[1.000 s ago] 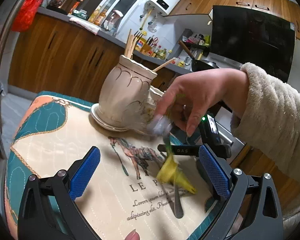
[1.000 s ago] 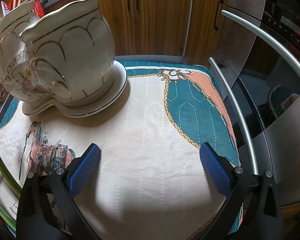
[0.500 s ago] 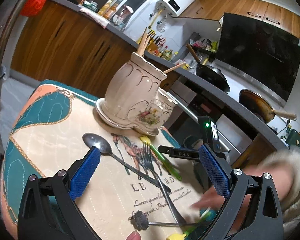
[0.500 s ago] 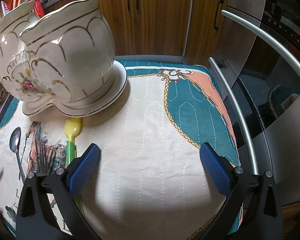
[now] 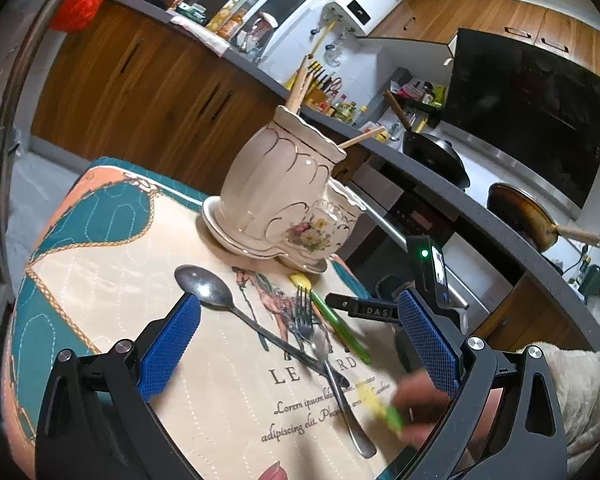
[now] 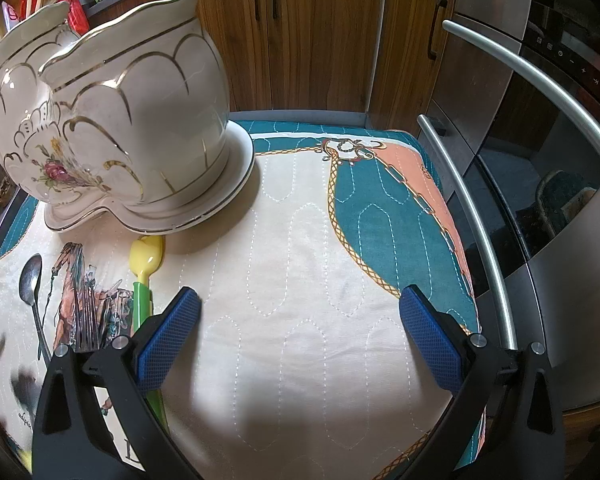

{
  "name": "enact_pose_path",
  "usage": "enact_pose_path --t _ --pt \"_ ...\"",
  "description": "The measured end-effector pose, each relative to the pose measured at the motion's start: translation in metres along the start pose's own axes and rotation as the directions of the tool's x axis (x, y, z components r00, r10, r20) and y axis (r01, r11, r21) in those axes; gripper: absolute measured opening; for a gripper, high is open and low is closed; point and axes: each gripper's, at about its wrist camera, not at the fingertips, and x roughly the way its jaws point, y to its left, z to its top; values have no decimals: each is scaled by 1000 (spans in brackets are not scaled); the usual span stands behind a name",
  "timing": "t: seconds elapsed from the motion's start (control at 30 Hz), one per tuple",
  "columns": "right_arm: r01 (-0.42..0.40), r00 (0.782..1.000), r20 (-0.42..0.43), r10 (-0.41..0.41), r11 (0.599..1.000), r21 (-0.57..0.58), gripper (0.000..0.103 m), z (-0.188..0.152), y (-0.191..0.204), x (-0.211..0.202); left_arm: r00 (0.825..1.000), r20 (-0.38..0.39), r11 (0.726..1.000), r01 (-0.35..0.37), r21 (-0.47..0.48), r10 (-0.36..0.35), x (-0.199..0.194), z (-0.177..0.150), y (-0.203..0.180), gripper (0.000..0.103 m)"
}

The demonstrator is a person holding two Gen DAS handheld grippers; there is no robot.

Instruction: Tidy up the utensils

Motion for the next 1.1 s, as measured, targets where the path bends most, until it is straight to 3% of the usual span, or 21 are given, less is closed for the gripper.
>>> enact_pose_path --t 1.1 --pt "0 1000 -1 0 1000 0 99 0 0 0 999 -9 998 48 -40 -48 -2 1 7 98"
